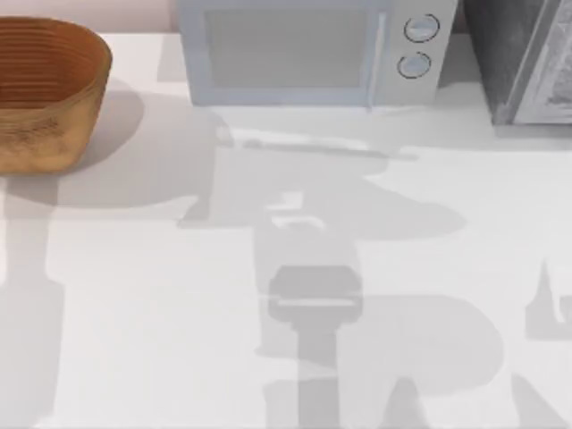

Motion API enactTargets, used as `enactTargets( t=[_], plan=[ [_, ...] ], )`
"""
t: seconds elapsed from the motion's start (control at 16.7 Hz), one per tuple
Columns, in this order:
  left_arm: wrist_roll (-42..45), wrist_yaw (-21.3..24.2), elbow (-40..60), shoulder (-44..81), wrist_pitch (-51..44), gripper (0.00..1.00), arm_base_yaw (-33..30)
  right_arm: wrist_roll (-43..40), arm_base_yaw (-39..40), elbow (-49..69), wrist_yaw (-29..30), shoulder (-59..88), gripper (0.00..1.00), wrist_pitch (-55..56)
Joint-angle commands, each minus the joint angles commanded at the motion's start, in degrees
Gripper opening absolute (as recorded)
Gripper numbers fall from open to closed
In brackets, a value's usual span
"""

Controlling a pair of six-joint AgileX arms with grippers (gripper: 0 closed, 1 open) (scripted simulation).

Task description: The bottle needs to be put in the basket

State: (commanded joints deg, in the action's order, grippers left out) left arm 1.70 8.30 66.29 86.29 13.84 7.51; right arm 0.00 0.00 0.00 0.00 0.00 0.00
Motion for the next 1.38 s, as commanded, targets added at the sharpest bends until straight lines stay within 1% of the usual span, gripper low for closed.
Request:
enactTargets(
  t=[0.18, 0.54, 0.84, 1.38],
  plan=[
    [0.0, -0.1, 0.6, 2.1, 2.1, 0.0, -0.2, 0.0, 0.0, 0.0, 0.0, 0.0, 1.0, 0.0],
    [-0.2, -0.7, 1.8, 10.8, 9.3, 0.0, -0.6, 0.0, 0.0, 0.0, 0.0, 0.0, 1.0, 0.0],
    [-0.2, -0.7, 1.9, 11.6, 10.0, 0.0, -0.7, 0.0, 0.0, 0.0, 0.0, 0.0, 1.0, 0.0],
    [-0.2, -0.7, 1.9, 11.6, 10.0, 0.68, -0.7, 0.0, 0.0, 0.0, 0.0, 0.0, 1.0, 0.0]
  ],
)
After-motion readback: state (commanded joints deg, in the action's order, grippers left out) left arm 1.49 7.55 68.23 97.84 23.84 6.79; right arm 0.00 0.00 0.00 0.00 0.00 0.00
